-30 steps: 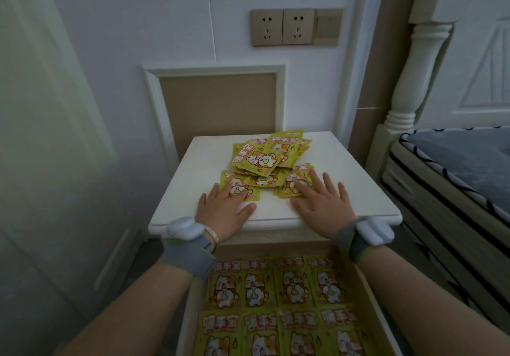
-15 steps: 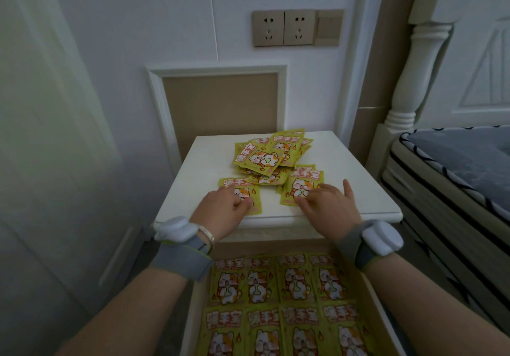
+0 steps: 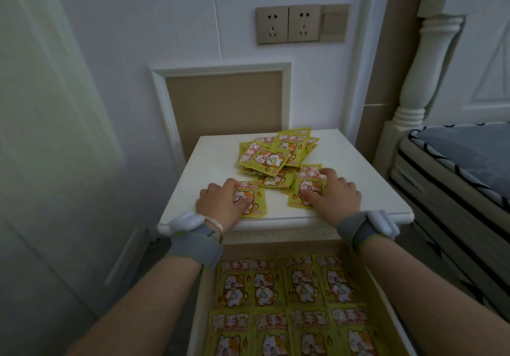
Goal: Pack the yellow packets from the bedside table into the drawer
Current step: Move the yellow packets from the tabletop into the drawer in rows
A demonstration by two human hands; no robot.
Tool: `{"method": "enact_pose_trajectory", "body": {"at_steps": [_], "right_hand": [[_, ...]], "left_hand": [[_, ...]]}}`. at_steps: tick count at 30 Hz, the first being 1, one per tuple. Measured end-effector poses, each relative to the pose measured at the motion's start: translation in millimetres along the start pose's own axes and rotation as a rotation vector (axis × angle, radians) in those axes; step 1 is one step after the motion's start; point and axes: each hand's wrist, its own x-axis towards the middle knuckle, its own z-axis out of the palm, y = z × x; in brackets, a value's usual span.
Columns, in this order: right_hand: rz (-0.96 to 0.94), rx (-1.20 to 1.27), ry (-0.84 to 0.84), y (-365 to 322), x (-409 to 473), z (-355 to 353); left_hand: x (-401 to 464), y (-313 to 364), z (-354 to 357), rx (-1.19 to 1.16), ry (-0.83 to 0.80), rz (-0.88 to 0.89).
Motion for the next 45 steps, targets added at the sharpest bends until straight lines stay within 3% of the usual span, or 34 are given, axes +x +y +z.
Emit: {"method": "enact_pose_trajectory", "body": {"at_steps": [3,9,13,17,22,28,34,37,41,45], "right_hand": [[0.058,0.154,-0.076,-3,1,-6],[0.042,0.372,-0.094,2,-4,-13],[-0.003,0.567,-0.062,8,-6,-14],[-0.029,0.743,0.002,15,-10,-17],[0.103,1.094,-0.017,18,-16,-25],[0.115,1.123,-0.002,16,-29,-30],[0.111,1.148,-0.044,11,-35,-35],[0.131,1.216,-0.124,9,-38,-35],[0.193,1.355,-0.391,3,-48,-38],[0.235,1.244,-0.708,4,-65,-36]], "left_hand": [[5,3,-1,-0.11,-0.076,0.022],[2,6,1,0.051,-0.165,0.129],[-6,5,-9,-0.103,-0.085,0.16],[-9,1,-10,-0.094,-0.007,0.104],[-7,-6,-27,0.088,-0.175,-0.008],[-32,-8,-29,0.31,-0.161,-0.001],[-40,-18,-33,0.008,-0.143,0.183],[-46,-20,-39,-0.19,-0.154,0.194],[-52,-28,-32,-0.441,-0.398,0.13],[-56,-41,2,-0.377,-0.556,0.083]]}}
